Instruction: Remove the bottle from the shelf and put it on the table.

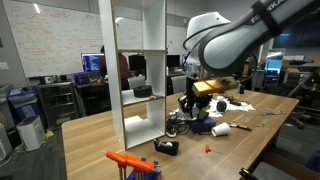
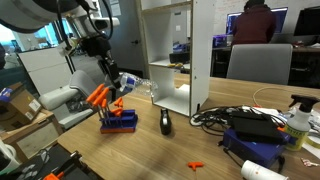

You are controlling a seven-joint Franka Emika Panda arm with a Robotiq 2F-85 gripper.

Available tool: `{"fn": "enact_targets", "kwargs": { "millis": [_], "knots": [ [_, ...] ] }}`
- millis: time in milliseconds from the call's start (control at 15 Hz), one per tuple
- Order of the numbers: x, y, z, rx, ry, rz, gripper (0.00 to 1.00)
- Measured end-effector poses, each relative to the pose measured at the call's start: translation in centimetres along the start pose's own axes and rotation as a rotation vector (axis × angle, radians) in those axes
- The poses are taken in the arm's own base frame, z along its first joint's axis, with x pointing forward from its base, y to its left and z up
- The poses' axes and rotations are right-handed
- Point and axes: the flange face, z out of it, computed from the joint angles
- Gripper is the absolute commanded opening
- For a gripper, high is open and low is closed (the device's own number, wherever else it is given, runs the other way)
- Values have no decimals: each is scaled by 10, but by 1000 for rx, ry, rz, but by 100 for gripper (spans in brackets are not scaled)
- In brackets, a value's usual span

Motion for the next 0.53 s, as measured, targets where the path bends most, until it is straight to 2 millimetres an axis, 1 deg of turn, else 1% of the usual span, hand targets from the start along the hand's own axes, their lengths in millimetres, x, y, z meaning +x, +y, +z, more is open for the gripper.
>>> {"fn": "enact_targets", "kwargs": {
  "millis": [133, 333, 533],
  "knots": [
    [0, 8, 26, 16, -10, 7, 7],
    [8, 11, 59, 40, -28, 13, 7],
    [12, 14, 96, 53, -58, 17, 7]
  ]
}}
